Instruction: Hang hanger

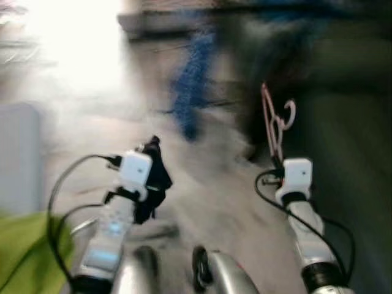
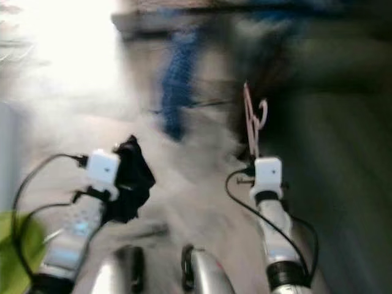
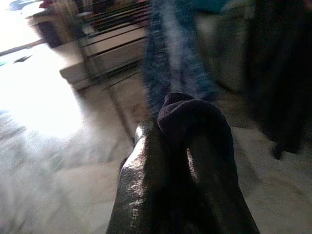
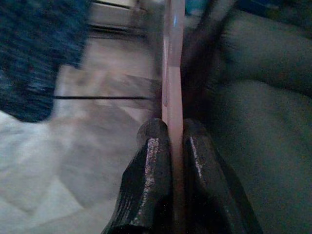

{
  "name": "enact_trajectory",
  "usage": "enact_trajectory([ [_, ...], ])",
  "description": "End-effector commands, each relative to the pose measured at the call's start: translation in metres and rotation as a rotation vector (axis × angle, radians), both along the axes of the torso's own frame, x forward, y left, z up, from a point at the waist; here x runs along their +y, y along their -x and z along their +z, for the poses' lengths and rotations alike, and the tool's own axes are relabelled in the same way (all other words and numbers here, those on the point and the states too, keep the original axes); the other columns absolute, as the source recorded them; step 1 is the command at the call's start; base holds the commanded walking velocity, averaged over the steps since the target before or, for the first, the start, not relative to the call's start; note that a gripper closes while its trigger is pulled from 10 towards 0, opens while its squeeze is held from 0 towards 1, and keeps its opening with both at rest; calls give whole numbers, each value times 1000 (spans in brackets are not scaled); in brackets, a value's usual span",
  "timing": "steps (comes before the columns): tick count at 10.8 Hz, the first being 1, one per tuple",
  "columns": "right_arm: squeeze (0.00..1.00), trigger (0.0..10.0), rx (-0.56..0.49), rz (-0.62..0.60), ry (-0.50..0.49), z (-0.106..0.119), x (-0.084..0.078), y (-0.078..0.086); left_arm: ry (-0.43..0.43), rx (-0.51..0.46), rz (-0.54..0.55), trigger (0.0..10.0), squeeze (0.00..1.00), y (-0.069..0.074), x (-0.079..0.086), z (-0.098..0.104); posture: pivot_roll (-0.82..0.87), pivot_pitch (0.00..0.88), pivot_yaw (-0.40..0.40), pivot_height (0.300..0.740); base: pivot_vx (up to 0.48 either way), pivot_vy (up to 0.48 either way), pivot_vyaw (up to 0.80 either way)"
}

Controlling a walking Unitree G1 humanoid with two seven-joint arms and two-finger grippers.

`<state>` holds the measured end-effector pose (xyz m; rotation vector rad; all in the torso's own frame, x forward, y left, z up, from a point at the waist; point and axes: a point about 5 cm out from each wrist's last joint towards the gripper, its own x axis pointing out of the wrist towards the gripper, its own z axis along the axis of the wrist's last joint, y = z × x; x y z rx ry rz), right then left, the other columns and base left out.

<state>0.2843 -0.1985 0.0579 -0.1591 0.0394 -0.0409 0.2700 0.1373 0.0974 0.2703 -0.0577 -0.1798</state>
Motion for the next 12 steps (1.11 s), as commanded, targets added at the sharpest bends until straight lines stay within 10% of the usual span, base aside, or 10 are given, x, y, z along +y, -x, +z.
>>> enact_trajectory([
  [1, 0, 10000, 15, -16, 10, -3, -4, 2, 6, -34, -41, 10000, 0, 0, -7, 5, 54, 190, -64, 740, 0, 0, -800],
  [12, 0, 10000, 7, -30, 30, -6, 3, 7, 29, -51, -28, 10000, 0, -7, -4, 11, 49, 208, -54, 740, 0, -236, -536],
])
